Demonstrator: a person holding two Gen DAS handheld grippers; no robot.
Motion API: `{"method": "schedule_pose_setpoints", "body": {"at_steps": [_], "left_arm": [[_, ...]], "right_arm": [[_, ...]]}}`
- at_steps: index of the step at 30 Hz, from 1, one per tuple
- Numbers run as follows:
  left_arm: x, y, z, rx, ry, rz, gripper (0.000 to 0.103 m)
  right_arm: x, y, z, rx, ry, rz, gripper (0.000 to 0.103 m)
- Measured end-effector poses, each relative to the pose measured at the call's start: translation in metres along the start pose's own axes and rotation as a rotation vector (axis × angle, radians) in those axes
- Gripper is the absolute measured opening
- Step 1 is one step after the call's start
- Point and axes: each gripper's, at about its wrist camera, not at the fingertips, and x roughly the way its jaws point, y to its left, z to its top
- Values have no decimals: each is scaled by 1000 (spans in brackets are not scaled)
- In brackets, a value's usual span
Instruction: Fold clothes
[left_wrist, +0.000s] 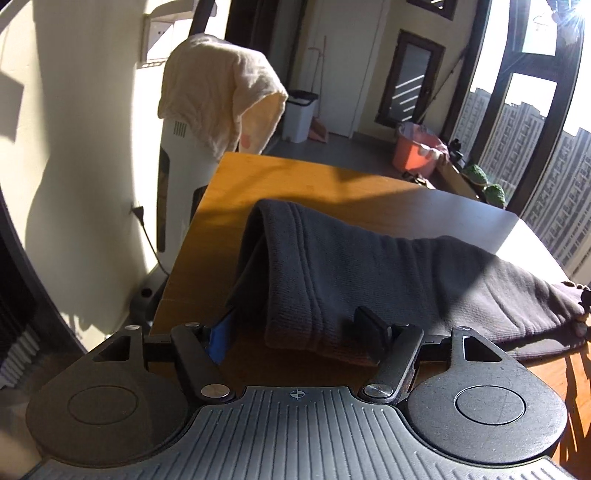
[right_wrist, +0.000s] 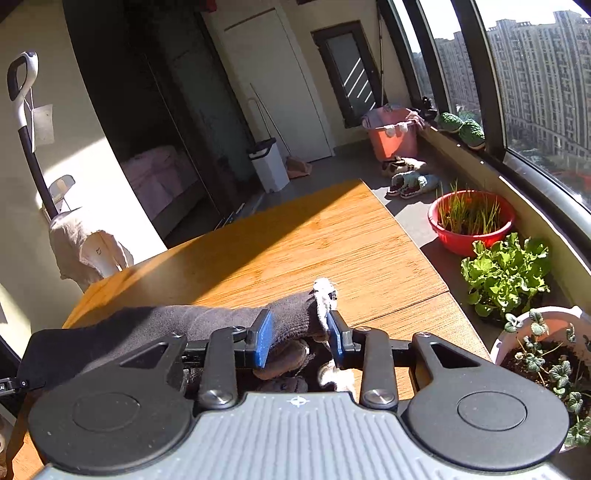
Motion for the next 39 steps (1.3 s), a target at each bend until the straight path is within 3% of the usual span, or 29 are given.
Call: {"method": "schedule_pose_setpoints", "body": {"at_steps": [2, 3, 7, 10, 16, 20, 22, 26, 28, 31, 33, 39], "left_arm": [[-3, -2, 4, 17, -24, 6, 38], [-6, -3, 8, 28, -41, 1, 33], [-26, -7, 29, 81, -142, -12, 33], [-27, -4, 39, 98, -164, 16, 34], [-14, 22, 32, 38, -112, 93, 36], [-39, 32, 28, -3, -138, 87, 46], [-55, 23, 26, -18, -152, -9, 62], [-52, -13, 13, 3, -85, -220, 84], [-33, -34, 3, 22, -23, -275, 85], [2, -50, -7, 16, 64, -302, 87], [15, -47, -5, -18, 62, -328, 93], [43, -29, 16, -78, 42, -327, 94]], "right_arm": [[-4, 8, 4, -30, -11, 11, 12], [-8, 12, 6, -47, -25, 19, 11], [-37, 28, 17, -69, -78, 82, 11], [-52, 33, 10, -79, -79, 103, 11], [-36, 10, -31, -70, 32, -40, 14], [-49, 2, -27, -93, -32, -103, 21], [-56, 1, -21, -96, -68, -95, 24], [-62, 8, -20, -89, -83, 32, 39], [-53, 16, -26, -98, -38, 111, 40], [-29, 22, -32, -107, 45, 97, 42], [-18, 21, -28, -97, 43, 100, 43], [19, 16, -4, -35, 69, 135, 43]]}}
